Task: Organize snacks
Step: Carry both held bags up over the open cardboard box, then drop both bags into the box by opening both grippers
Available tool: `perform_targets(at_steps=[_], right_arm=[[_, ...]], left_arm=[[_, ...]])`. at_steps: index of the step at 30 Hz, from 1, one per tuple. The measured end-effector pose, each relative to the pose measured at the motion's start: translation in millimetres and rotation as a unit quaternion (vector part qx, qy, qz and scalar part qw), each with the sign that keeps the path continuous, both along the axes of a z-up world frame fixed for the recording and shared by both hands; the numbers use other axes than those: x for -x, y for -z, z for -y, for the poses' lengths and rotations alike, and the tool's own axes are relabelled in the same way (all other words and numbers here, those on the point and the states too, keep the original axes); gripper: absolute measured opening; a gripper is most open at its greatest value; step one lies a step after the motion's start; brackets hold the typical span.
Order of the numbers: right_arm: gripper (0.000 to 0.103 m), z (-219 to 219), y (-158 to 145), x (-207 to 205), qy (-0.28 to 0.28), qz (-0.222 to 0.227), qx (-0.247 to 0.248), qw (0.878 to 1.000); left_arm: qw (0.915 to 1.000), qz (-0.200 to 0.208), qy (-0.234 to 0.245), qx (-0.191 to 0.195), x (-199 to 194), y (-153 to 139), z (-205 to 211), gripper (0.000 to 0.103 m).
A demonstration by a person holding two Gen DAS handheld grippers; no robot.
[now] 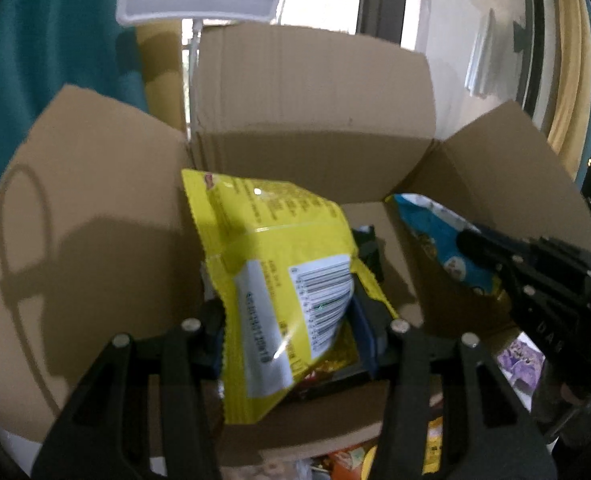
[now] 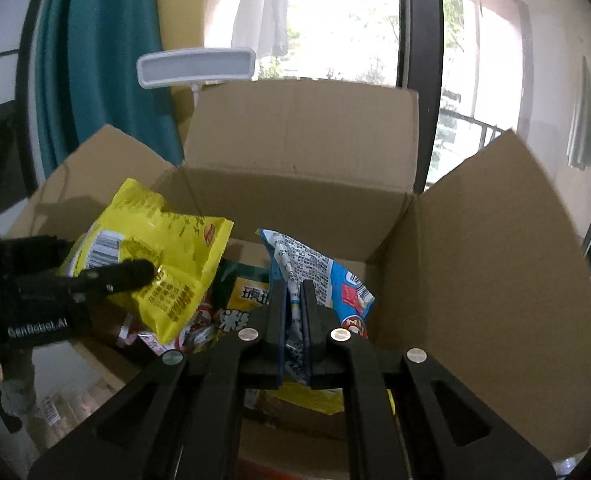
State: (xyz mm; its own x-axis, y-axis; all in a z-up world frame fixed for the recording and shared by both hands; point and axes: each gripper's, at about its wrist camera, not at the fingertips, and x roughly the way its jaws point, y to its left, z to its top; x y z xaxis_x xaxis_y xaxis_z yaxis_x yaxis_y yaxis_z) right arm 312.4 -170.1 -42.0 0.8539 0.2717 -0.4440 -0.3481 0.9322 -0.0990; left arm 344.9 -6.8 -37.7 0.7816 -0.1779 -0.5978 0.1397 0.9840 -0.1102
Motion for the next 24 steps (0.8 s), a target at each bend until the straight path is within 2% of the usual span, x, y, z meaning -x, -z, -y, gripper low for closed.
perform_targets(at_steps=[5,6,9,10,11,13,15,24], right_arm=[[0.008,-4.4,9.7,-12.0,0.012,-0.009,0.007,1.000],[0.015,-5.9,11.4,-14.1,0.014,-0.014,0.014,1.000],[0.047,-8.7,13.9,-7.3,0.014,-0.008,0.031,0.999],[0.054,-9.2,13.4,-4.7,0.013,-0.005,0.032,0.999],[0.056,-9.9,11.8,-1.0,0.012,-0.001,0.035,0.999],[0.058,-9.2,8.0,8.5,0.008,0.007,0.036,0.999],[0.058,-5.3,5.1,16.5,0.004,0.009,0.032,0.999],[0.059,2.6,-4.0,52.6,0.000,0.014,0.020,1.000]], left_arm=[[0.9997,-0.021,-0.009,0.008,-13.4,10.4,-1.7,0.054],[0.9998,-0.018,-0.004,0.013,-12.3,11.2,-1.4,0.055],[0.9998,-0.010,0.010,0.010,-9.7,9.5,-1.1,0.064],[0.9999,-0.005,0.008,0.004,-7.1,8.5,-0.5,0.075],[1.0000,0.000,0.009,-0.001,-4.1,7.1,0.4,0.087],[0.9998,0.005,0.012,-0.011,3.5,3.9,2.5,0.100],[0.9997,0.010,0.013,-0.016,10.3,1.4,2.4,0.100],[0.9995,0.028,0.013,0.013,39.7,-6.6,-11.8,0.101]])
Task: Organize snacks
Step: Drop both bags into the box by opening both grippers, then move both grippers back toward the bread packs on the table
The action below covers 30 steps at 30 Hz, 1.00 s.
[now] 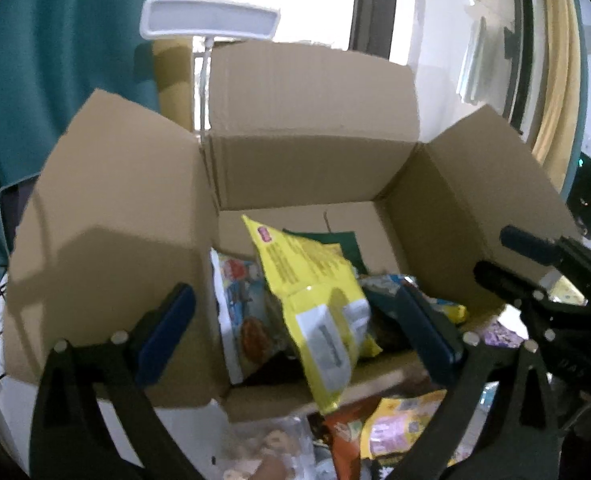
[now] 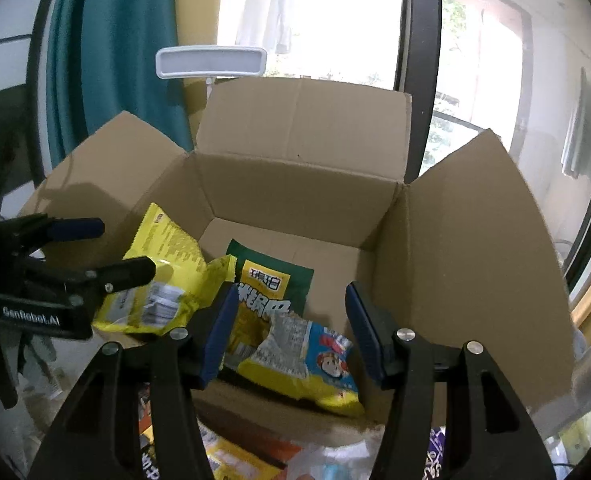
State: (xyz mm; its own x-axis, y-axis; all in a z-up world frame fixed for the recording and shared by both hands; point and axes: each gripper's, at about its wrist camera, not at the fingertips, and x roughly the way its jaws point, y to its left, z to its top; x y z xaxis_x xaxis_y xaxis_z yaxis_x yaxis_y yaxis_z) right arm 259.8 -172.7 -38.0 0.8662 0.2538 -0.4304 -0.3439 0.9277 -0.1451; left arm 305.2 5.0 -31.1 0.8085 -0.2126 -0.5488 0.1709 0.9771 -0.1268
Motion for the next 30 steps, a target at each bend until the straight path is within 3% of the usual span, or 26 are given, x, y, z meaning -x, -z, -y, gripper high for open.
perform_targets(at_steps=[13,23,30], right_arm=[[0.060,12.9,-4.0,45.2,-0.011,-0.007,-0.021,1.000],[0.061,27.7,8.1,67.9,-0.006,-0.030,-0.047,0.998],[0.061,37.9,35.0,77.0,0.004,-0.066,-0.063,0.996]], left_arm=[[0.9985,0.043,0.031,0.009,74.4,-20.9,5.6,0.102],[0.9988,0.034,0.024,0.027,109.8,-7.8,-10.2,0.102],[0.9986,-0.016,0.000,0.051,114.4,30.7,-27.3,0.102]])
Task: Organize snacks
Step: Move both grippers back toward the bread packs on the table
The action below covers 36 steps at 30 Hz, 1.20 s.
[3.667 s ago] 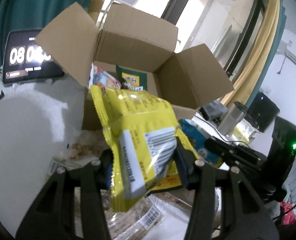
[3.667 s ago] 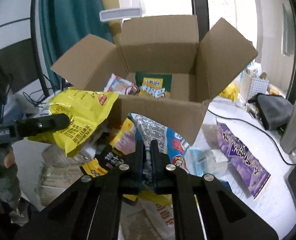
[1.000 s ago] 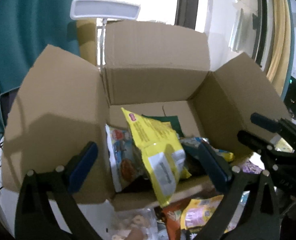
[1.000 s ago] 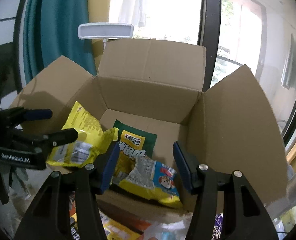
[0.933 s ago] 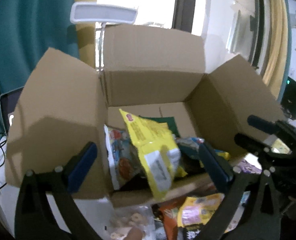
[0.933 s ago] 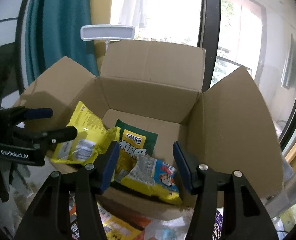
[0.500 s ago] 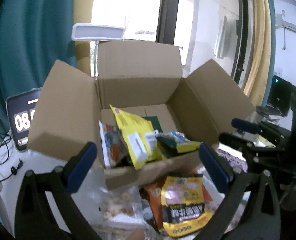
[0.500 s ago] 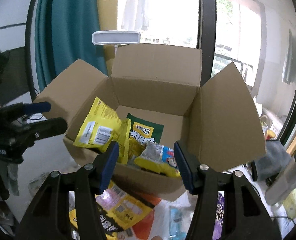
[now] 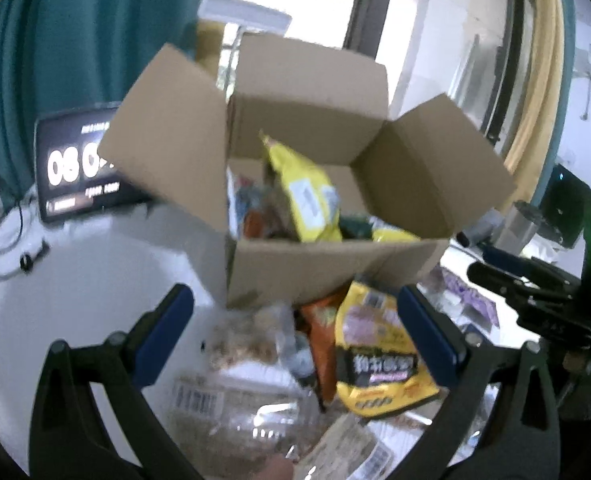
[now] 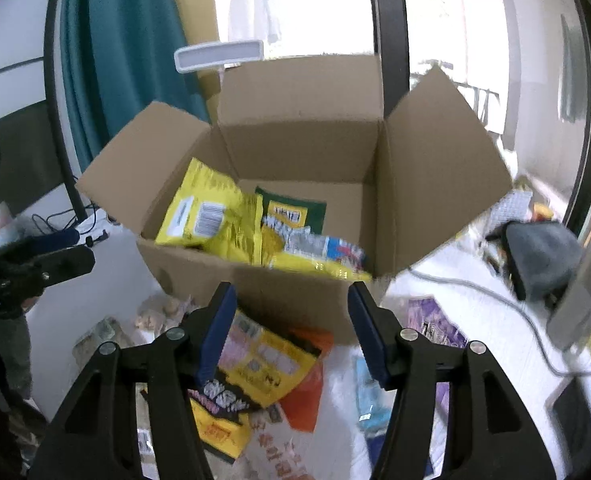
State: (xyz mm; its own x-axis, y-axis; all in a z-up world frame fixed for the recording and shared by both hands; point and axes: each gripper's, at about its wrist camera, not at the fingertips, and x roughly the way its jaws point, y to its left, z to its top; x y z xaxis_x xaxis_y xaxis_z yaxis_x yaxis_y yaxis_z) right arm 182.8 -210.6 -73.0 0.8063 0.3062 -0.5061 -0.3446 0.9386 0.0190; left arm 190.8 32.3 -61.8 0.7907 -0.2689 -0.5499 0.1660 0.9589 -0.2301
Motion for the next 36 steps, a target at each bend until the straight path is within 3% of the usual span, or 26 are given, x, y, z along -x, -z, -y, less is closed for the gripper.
perform_targets(at_steps=[14,15,18,24,29,36], right_arm=[[0.061,14.3,55.5,32.2,-0.005,-0.072,0.011,0.997],[0.063,15.5,57.7,33.4,-0.008,-0.077,0.011,0.997],[0.083,17.6,62.6,37.7,-0.016,-0.086,0.015,0.996],[0.087,14.7,74.0,48.4,-0.044,-0.098,0.037,0.994],[0.087,3.9,91.8,52.2,-0.073,-0.124,0.058,0.988],[0.087,-8.3,102.0,52.9,-0.079,-0.131,0.094,0.984]], left_arm=[[0.9988,-0.041,0.009,-0.027,48.3,38.8,1.1,0.102],[0.9985,-0.044,0.009,-0.031,51.7,43.3,2.7,0.102],[0.9970,-0.049,0.031,-0.051,62.8,51.4,8.0,0.102],[0.9912,-0.070,0.092,-0.065,78.3,64.7,20.2,0.102],[0.9829,-0.070,0.130,-0.111,85.7,71.7,38.6,0.102],[0.9649,-0.056,0.149,-0.209,89.2,87.4,59.7,0.102]])
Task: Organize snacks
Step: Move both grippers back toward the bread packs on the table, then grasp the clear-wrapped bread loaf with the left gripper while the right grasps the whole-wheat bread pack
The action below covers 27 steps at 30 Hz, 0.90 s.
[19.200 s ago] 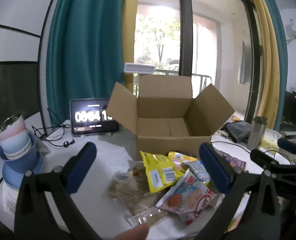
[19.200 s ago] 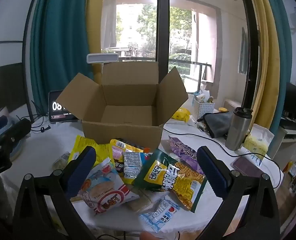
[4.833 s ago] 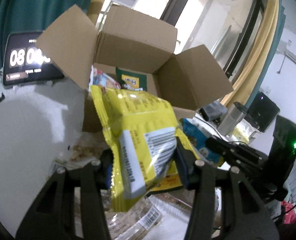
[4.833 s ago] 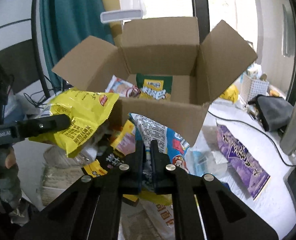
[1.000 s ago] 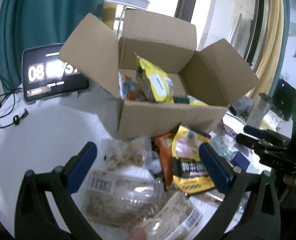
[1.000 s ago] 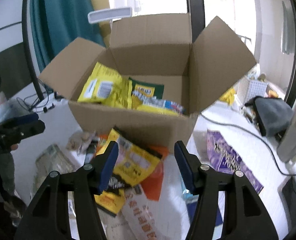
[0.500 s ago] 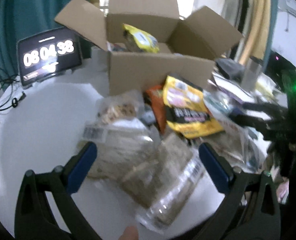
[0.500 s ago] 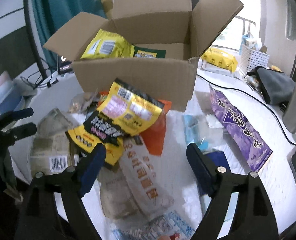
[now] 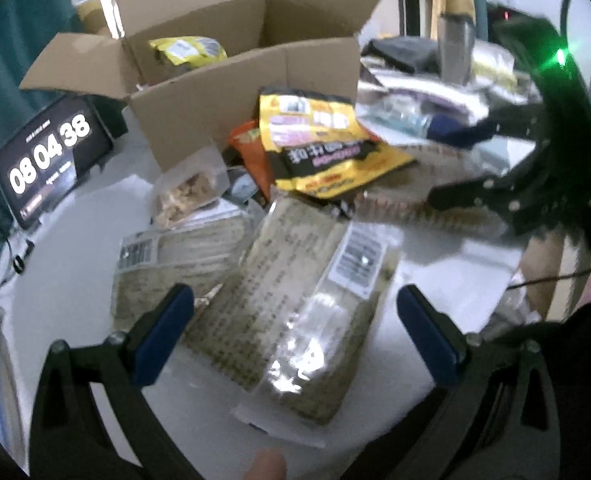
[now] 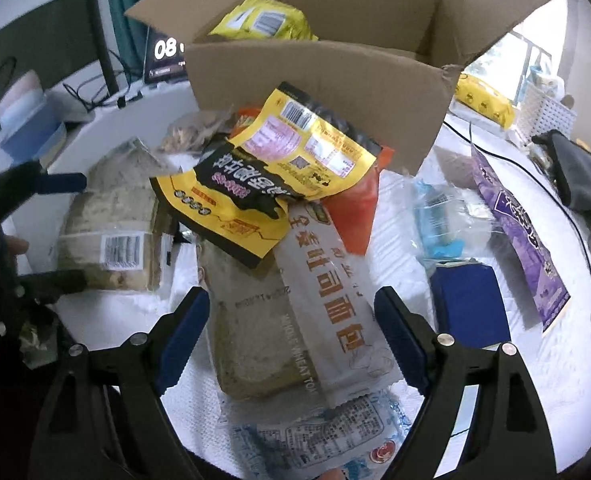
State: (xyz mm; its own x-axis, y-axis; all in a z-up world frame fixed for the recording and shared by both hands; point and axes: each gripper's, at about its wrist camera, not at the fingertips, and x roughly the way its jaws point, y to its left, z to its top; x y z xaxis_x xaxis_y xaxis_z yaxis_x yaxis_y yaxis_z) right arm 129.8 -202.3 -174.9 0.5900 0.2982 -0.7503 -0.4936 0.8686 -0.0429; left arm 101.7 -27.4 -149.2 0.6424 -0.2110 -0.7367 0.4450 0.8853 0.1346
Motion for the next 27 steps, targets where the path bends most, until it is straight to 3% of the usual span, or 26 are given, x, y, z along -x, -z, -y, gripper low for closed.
perform_targets(at_steps=[4,9,12,17,20,27], right_arm=[[0.091,-7.8,8.3,0.2,-0.002,0.001,0.026,1.000],[0.096,-22.5,20.0,1.8,-0.004,0.016,0.077,0.997],[0.097,-19.9,22.0,-3.3,0.004,0.013,0.067,0.998],[0.095,-14.1,21.9,-7.6,0.008,0.014,0.047,0.999],[0.089,-11.3,18.4,-6.2,0.012,0.023,0.040,0.999],[0.081,-3.0,10.0,-4.8,0.020,0.045,0.040,0.998]], left_arm=[[0.9990,0.013,0.002,-0.042,-0.2,11.7,4.5,0.102],[0.9975,0.029,0.008,-0.064,-0.9,16.9,9.7,0.102],[0.9970,0.032,0.013,-0.070,-2.9,19.0,12.7,0.103],[0.9963,0.045,0.019,-0.071,-3.0,22.9,16.2,0.102],[0.9963,0.049,0.020,-0.068,-2.7,22.0,17.1,0.099],[0.9978,0.049,0.028,-0.036,8.0,14.8,22.7,0.093]])
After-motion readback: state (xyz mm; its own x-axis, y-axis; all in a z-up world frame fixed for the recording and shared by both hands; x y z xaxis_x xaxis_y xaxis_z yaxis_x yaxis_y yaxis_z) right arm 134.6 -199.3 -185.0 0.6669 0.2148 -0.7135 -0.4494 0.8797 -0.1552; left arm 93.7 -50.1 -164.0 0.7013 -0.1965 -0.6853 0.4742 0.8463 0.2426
